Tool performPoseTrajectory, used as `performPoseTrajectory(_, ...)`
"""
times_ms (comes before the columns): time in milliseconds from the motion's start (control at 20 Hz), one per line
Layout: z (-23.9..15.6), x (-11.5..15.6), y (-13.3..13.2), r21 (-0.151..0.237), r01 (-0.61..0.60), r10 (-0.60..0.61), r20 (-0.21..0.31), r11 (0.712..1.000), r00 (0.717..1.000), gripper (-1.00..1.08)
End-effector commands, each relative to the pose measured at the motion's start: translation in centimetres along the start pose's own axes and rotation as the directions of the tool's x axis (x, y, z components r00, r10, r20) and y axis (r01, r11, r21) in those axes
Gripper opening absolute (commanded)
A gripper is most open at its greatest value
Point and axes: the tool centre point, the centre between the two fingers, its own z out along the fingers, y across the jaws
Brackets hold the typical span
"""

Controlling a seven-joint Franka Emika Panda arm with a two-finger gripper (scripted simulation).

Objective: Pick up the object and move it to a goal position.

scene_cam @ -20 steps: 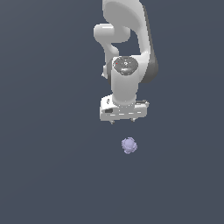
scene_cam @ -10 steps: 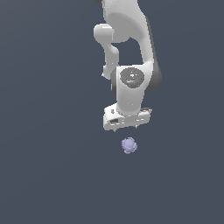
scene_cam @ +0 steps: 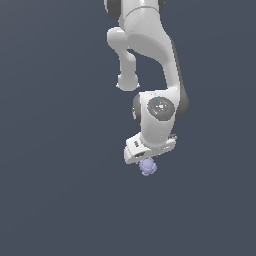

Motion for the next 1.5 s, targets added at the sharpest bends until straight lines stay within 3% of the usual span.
performPoseTrajectory(0,0.6,0.6,-0.1,-0.004,0.023,-0.023,-0.001,1.000,1.000,1.00)
performPoseTrajectory(500,1.4,1.0,-0.2,-0.006,0.040,-0.040,-0.001,0.999,0.999,1.00)
performPoseTrajectory(950,5.6,1.0,-0.2,-0.007,0.043,-0.043,-0.002,0.999,0.999,1.00)
performPoseTrajectory(1250,6.1,1.1,-0.2,-0.007,0.043,-0.043,-0.002,0.999,0.999,1.00)
performPoseTrajectory(1300,6.1,1.1,-0.2,-0.007,0.043,-0.043,-0.002,0.999,0.999,-1.00)
performPoseTrajectory(1450,6.1,1.1,-0.2,-0.007,0.043,-0.043,-0.002,0.999,0.999,-1.00)
